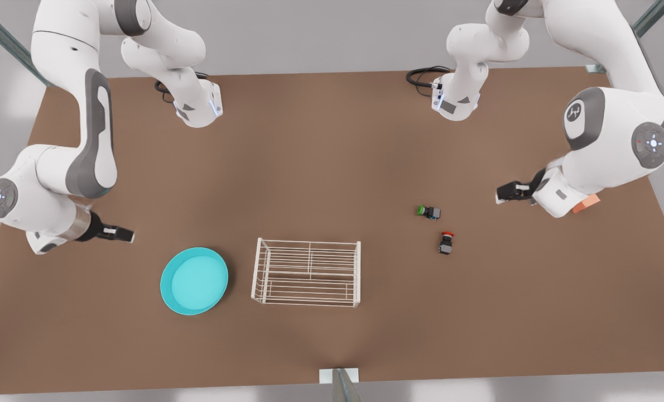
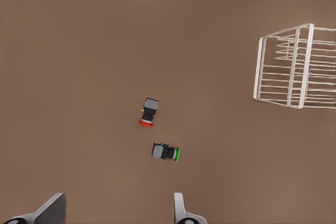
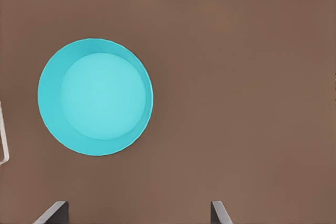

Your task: Place the plate on the shelf with right arm and place the red button switch in the plate with left arm

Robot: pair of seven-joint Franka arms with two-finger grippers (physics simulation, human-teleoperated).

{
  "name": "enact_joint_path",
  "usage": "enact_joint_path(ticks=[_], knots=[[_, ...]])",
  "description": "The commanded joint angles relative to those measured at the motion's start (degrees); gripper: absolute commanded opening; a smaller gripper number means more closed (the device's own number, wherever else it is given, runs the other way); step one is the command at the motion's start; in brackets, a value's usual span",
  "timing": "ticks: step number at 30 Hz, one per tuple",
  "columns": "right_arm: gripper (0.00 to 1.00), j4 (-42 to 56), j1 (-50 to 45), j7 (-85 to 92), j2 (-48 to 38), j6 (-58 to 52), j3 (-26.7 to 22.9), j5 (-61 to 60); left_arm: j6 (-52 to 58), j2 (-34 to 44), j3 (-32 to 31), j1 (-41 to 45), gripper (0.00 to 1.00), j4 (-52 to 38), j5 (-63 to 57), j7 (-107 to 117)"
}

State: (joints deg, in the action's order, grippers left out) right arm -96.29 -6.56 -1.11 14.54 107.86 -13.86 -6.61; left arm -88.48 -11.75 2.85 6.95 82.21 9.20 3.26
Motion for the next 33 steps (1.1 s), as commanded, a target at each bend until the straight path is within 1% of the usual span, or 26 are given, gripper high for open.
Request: enact_joint_path(ticks=[1,4,5,6,7,8,10,11,12,13,14,19,23,24,25,28,33], knots=[[1.00,-0.04,0.05,-0.21,-0.04,8.95,-0.03,-0.06,-5.56,-0.03,-0.04,0.08,1.00,-0.03,0.03,2.37],[1.00,0.31,-0.30,0.14,0.14,5.71,0.24,0.02,-5.47,-0.03,0.05,-0.19,1.00,0.15,0.30,2.19],[1.00,0.66,-1.18,1.54,1.11,5.17,0.50,0.11,-4.68,0.58,-0.65,0.95,1.00,2.42,-0.06,2.45],[1.00,0.83,-1.35,5.84,2.24,5.61,0.50,0.20,-5.30,3.31,-3.81,1.57,1.00,7.87,-0.32,2.72],[1.00,1.27,-1.53,11.80,5.31,6.31,0.50,0.20,-5.65,3.93,-8.64,2.10,1.00,10.42,-2.78,6.39],[1.00,1.54,-1.27,14.82,7.08,9.91,0.41,-0.24,-5.74,4.10,-12.96,2.27,1.00,12.10,-6.73,10.19],[1.00,1.54,-1.09,16.58,9.54,12.81,0.41,-0.59,-5.03,4.01,-12.00,1.57,1.00,10.44,-6.74,9.57],[1.00,1.54,-0.65,16.75,11.39,14.31,0.33,-0.59,-4.95,4.01,-9.10,1.48,1.00,8.58,-6.74,9.57],[1.00,1.54,-0.21,17.72,12.97,16.07,0.33,-0.68,-4.51,3.84,-7.69,1.40,1.00,8.67,-6.38,9.31],[1.00,1.54,0.40,19.65,14.29,19.67,0.33,-2.26,-3.98,3.93,-7.51,1.04,1.00,8.93,-5.94,9.31],[1.00,1.63,0.67,22.64,15.17,20.55,0.33,-6.74,-3.80,4.01,-7.42,0.87,1.00,9.46,-5.86,9.31],[1.00,6.02,1.55,23.08,22.55,21.95,2.35,-10.44,-3.98,2.96,-7.42,0.60,1.00,9.38,-6.47,9.66],[1.00,6.20,1.72,24.49,24.57,23.45,3.14,-14.04,-4.95,1.91,-7.42,0.52,1.00,8.94,-6.65,9.48],[1.00,6.20,6.28,24.58,24.92,23.45,7.44,-14.04,-4.95,1.91,-7.42,0.52,1.00,8.59,-6.65,9.57],[1.00,6.11,8.58,24.93,25.19,23.36,10.08,-13.78,-4.77,1.82,-7.42,0.60,1.00,8.41,-6.74,9.66],[1.00,6.11,9.37,26.07,26.07,23.36,10.08,-14.04,-4.59,1.47,-7.42,0.60,1.00,7.09,-6.56,10.10],[0.96,7.16,9.28,26.16,28.35,23.36,10.26,-14.13,-4.42,1.47,-7.51,0.69,1.00,7.18,-6.56,11.07]])
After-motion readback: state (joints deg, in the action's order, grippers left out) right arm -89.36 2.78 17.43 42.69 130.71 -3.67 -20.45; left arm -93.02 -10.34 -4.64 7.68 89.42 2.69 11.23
